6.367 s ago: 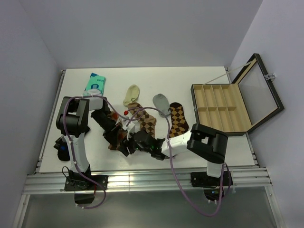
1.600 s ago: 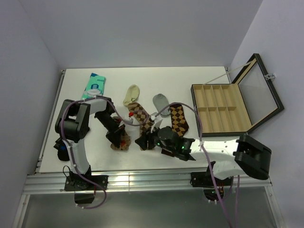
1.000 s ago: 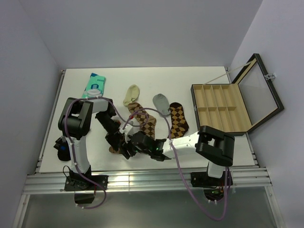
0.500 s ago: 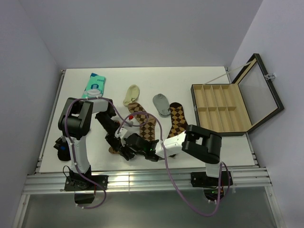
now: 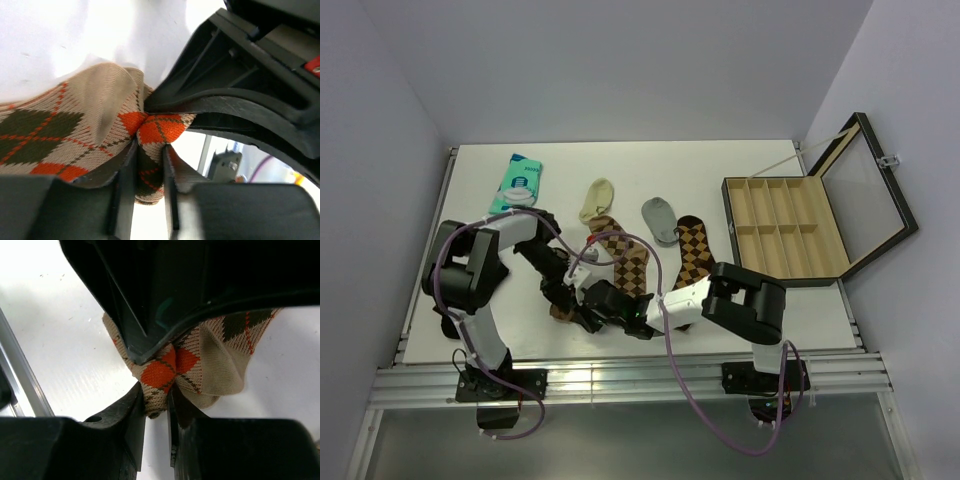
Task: Roll the socks
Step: Roll the sock at the center of the board.
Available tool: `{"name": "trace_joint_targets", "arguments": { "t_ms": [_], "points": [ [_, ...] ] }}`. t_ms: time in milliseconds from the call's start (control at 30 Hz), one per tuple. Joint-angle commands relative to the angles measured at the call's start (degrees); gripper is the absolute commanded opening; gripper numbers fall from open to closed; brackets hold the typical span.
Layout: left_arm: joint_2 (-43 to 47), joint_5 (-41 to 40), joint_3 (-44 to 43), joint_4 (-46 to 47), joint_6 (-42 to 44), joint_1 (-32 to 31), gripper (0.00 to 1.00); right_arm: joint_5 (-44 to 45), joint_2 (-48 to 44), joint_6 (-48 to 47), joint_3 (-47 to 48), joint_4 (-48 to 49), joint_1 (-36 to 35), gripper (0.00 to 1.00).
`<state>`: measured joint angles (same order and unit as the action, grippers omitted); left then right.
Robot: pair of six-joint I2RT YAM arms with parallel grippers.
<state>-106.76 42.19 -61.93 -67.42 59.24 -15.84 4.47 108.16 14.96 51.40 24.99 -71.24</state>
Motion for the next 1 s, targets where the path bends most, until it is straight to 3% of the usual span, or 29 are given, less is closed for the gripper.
{"name": "trace_joint_targets", "arguments": {
  "t_ms": [0,233,467,733,967],
  "points": [
    [4.98,3.42,0.06,6.68,-4.13,-0.07,0.32,-0.25,-0.49,2.35,0.11,-1.44,-0.3,0.0],
    [11.3,2.37,2.16,13.71,-10.02,0.54,0.4,-1.13,-1.99,3.76,-0.86,-2.93,-0.21,0.0],
    [14.73,0.87,3.83,19.41,-13.62,2.82,0.4,-3.59,-1.46,4.81,0.28,-5.74,0.49,0.0],
    [25.53,-1.76,4.54,30.93,-22.15,13.89,0.41,-8.16,-3.04,8.59,1.51,-11.97,3.83,0.0],
    [33.19,-5.19,10.07,33.22,-15.84,15.66,0.46,-15.01,-0.67,12.02,10.81,-26.38,8.57,0.0]
  ]
}}
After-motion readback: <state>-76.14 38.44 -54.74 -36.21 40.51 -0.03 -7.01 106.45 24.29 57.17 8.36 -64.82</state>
